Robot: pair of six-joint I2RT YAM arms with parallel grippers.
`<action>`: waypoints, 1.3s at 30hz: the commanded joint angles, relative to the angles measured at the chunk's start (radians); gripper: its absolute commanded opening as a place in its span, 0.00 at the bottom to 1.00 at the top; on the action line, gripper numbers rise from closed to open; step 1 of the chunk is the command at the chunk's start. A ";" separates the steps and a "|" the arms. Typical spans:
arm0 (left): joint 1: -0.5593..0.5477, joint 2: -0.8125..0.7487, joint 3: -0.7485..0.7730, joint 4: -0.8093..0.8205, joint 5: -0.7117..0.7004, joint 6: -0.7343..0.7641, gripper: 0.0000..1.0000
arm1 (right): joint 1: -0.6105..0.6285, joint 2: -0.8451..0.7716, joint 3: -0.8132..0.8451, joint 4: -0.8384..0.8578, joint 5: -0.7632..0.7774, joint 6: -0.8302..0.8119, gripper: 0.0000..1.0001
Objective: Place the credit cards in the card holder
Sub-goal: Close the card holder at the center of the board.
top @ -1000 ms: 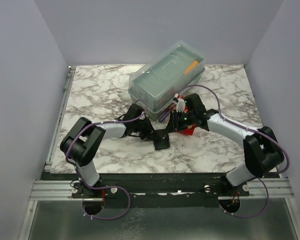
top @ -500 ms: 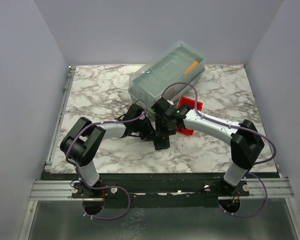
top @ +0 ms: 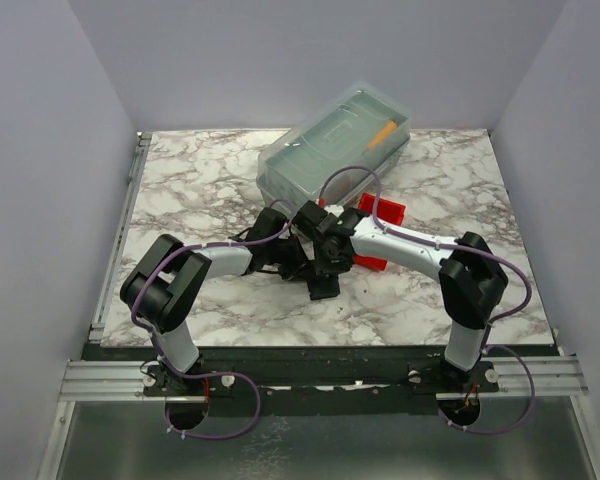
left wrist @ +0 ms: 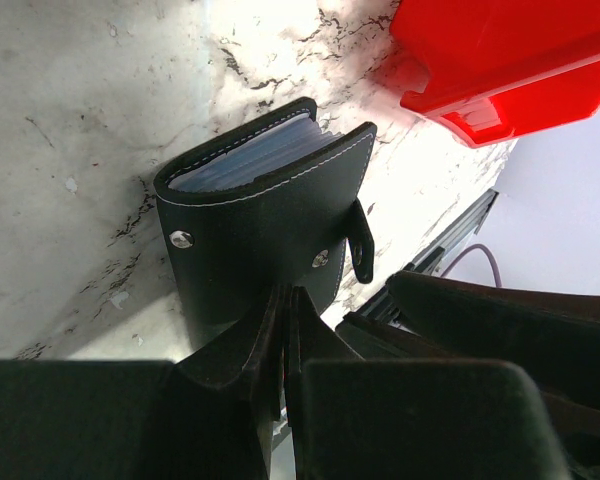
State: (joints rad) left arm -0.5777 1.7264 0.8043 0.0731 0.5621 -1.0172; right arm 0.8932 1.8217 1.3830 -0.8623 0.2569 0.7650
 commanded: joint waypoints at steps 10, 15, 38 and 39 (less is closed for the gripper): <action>-0.008 0.023 0.007 0.038 -0.014 0.038 0.08 | 0.006 0.077 0.062 -0.026 0.072 -0.026 0.32; -0.008 0.024 0.008 0.039 -0.013 0.036 0.08 | 0.006 0.090 0.074 -0.036 0.082 -0.031 0.28; -0.008 0.024 0.001 0.045 -0.010 0.037 0.08 | 0.003 0.050 0.010 0.040 0.107 -0.065 0.01; -0.008 0.024 0.002 0.046 -0.010 0.037 0.08 | 0.001 0.032 -0.011 0.067 0.094 -0.087 0.00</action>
State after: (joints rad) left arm -0.5777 1.7267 0.8043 0.0776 0.5621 -1.0168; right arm 0.8948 1.9011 1.4258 -0.8845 0.3367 0.7277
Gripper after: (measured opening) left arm 0.085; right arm 0.024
